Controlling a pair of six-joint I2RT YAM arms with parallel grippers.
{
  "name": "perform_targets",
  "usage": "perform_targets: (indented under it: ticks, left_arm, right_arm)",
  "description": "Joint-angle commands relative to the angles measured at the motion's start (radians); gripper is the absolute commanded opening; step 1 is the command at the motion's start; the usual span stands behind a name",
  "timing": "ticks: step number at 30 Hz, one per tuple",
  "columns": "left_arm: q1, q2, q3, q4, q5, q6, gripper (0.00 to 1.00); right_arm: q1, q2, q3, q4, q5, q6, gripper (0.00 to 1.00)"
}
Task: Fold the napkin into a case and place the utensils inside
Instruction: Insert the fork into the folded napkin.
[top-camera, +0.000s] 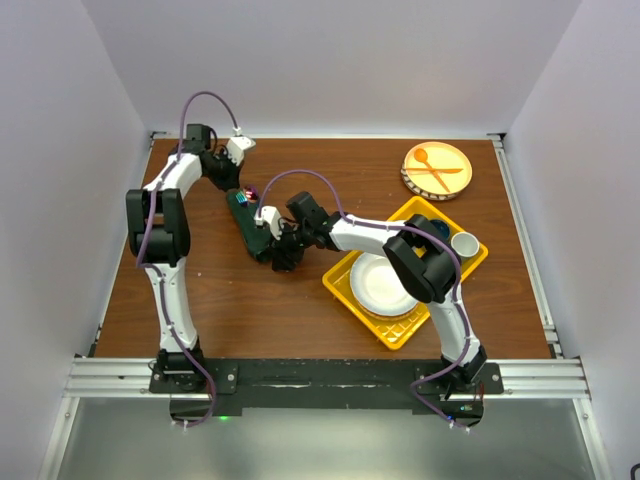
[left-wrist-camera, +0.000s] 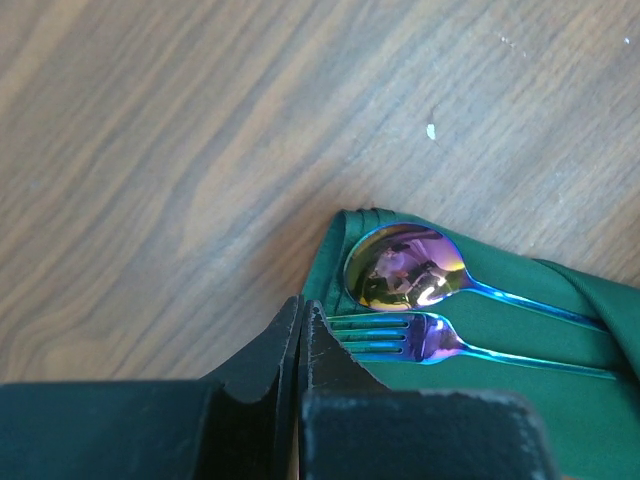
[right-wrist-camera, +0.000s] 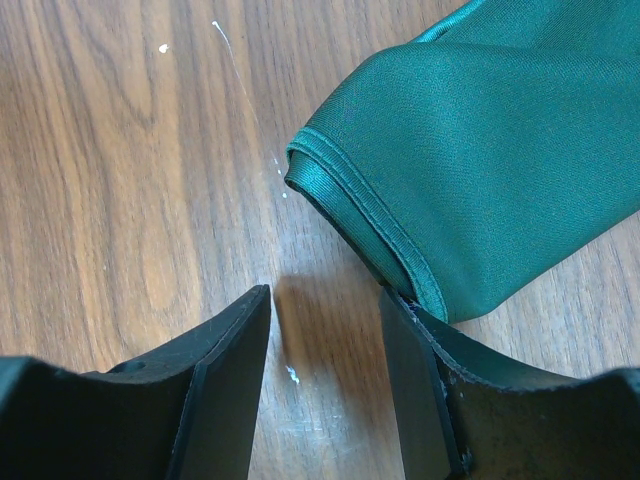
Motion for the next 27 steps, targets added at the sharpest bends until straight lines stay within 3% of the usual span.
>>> perform_targets:
  ticks: [1, 16, 27]
  left_arm:
    - [-0.011, -0.007, 0.015, -0.018, 0.024, 0.040, 0.00]
    - [-0.017, -0.065, -0.042, -0.002, 0.021, 0.025, 0.00]
    - [0.000, -0.176, 0.084, 0.085, -0.007, -0.163, 0.11]
  right_arm:
    - [-0.002, 0.016, 0.023, 0.008, 0.034, 0.003, 0.52]
    - [-0.004, 0.022, 0.033, 0.005, 0.034, 0.003, 0.53]
    - [-0.004, -0.100, -0.061, -0.028, -0.023, -0.081, 0.53]
